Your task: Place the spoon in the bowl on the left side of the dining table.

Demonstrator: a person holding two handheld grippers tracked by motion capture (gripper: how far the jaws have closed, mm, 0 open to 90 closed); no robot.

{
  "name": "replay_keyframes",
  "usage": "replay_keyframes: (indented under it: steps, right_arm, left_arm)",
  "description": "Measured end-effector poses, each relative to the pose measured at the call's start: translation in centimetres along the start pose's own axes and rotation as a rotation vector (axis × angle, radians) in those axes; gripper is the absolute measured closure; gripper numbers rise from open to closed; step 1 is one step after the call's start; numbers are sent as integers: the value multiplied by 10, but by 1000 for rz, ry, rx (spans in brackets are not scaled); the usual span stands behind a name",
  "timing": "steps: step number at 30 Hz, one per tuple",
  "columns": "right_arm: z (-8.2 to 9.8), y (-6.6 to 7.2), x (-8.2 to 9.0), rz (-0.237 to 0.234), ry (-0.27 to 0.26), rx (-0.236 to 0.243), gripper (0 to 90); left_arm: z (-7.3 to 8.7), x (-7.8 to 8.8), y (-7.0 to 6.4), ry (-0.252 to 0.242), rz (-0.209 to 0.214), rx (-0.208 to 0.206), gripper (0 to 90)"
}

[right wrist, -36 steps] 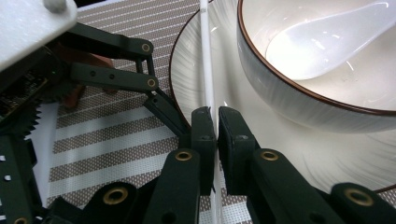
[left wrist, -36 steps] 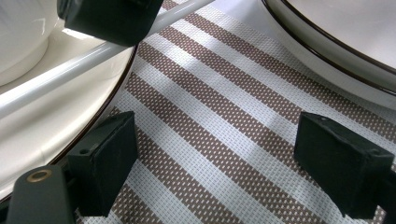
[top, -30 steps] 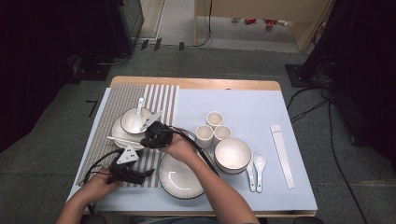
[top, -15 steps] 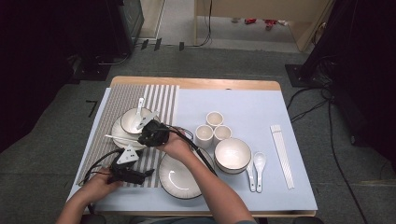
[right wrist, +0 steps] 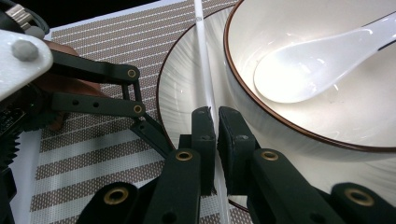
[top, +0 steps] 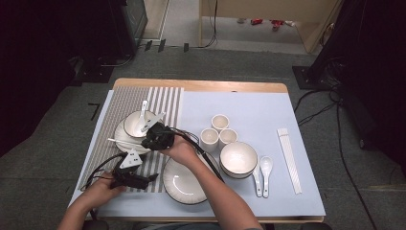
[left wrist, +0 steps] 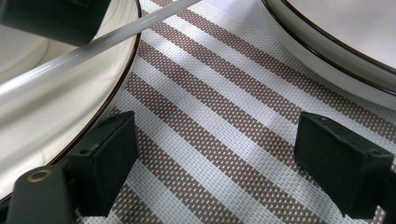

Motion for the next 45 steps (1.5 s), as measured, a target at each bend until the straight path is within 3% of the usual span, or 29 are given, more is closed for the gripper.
replay_keyframes:
  steps: [8,21,25,37,45]
  right_arm:
    - [-6,1,13,5,-42,-20,849]
    - [-16,2,41,8,-66,-37,822]
    - [-18,1,48,12,-68,-49,772]
    - [-20,-1,65,21,-61,-103,488]
    - [-21,-2,76,21,-61,-105,426]
  left_arm:
    - [0,0,0,1,2,1,138]
    - [0,0,0,1,2,0,138]
    - [0,0,0,1,2,0,138]
    - [0,0,0,-1,1,3,138]
    - [0,0,0,-2,1,2,138]
Point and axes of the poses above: each handheld gripper's, and its own axes: x roughly backward along the jaws, z roughly out of its underside, y roughly to its left, the point moved 5 cm from there along -x, roughly forward along the jaws, and after that the axes turned 11 degrees about -y, right-handed, at the moved point
